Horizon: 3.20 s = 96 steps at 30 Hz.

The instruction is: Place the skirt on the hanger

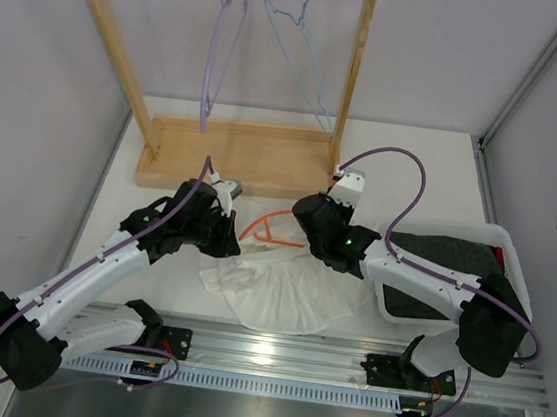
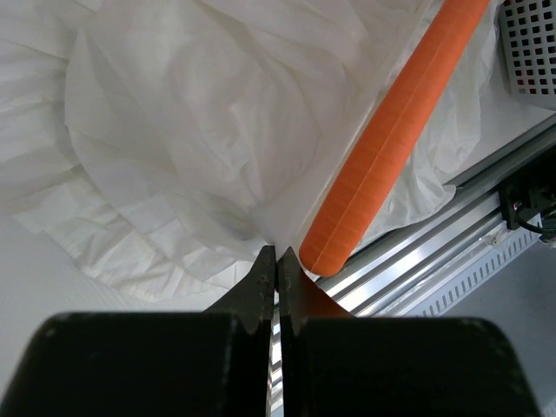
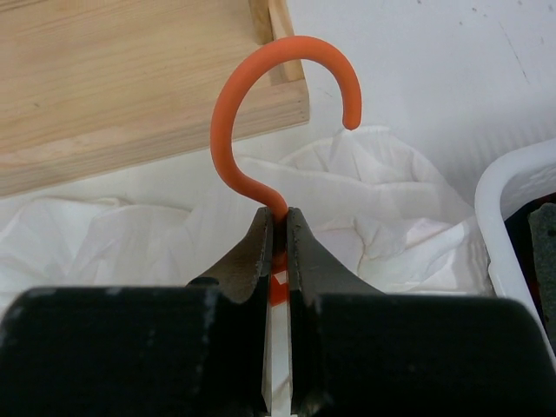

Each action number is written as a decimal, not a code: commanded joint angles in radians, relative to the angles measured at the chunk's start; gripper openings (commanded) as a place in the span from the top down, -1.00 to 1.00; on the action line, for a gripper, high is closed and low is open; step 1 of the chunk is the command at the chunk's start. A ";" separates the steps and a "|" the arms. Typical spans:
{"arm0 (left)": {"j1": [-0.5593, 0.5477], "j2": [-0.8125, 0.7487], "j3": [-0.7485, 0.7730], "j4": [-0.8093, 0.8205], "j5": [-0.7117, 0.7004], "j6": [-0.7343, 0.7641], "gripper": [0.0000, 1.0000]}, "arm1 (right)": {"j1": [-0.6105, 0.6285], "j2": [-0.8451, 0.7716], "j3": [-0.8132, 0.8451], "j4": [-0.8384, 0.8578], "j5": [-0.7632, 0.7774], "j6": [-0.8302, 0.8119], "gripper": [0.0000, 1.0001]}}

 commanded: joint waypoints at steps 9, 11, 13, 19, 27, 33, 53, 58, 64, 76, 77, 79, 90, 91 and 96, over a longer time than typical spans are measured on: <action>0.017 -0.040 -0.006 -0.065 0.007 0.034 1.00 | -0.069 -0.051 0.042 -0.076 0.115 -0.009 1.00; 0.017 -0.041 0.002 -0.066 0.001 0.036 1.00 | -0.078 -0.051 0.043 -0.082 0.095 0.005 1.00; 0.017 -0.040 0.017 -0.077 -0.003 0.039 1.00 | -0.080 -0.050 0.043 -0.081 0.094 0.007 1.00; 0.017 -0.067 0.079 -0.109 0.006 0.040 1.00 | -0.077 -0.014 0.069 -0.124 0.143 0.019 1.00; 0.017 -0.060 0.132 -0.135 0.029 0.040 1.00 | -0.074 -0.003 0.069 -0.142 0.154 0.077 1.00; 0.017 -0.069 0.136 -0.158 0.009 0.057 1.00 | -0.115 -0.005 0.071 -0.180 0.144 0.099 1.00; 0.017 -0.001 0.241 -0.181 -0.062 0.069 1.00 | -0.042 -0.017 0.003 -0.209 0.189 0.129 1.00; 0.019 0.003 0.252 -0.178 -0.056 0.071 1.00 | -0.023 -0.004 -0.001 -0.235 0.224 0.146 1.00; 0.019 0.009 0.321 -0.215 -0.059 0.072 1.00 | 0.011 0.041 0.019 -0.301 0.308 0.198 1.00; 0.019 0.060 0.347 -0.175 -0.019 0.063 1.00 | 0.118 0.049 0.091 -0.309 0.341 0.185 1.00; 0.019 0.064 0.355 -0.158 -0.019 0.056 1.00 | 0.136 0.053 0.101 -0.312 0.336 0.183 1.00; 0.019 0.081 0.361 -0.146 -0.016 0.051 1.00 | 0.144 0.062 0.131 -0.321 0.292 0.186 1.00; -0.006 0.120 0.485 -0.146 0.001 0.023 1.00 | 0.219 0.138 0.250 -0.352 0.285 0.157 1.00; -0.015 0.112 0.511 -0.167 -0.014 0.020 1.00 | 0.221 0.159 0.259 -0.361 0.305 0.157 1.00; -0.015 0.104 0.547 -0.216 -0.039 0.042 1.00 | 0.224 0.184 0.307 -0.426 0.312 0.220 1.00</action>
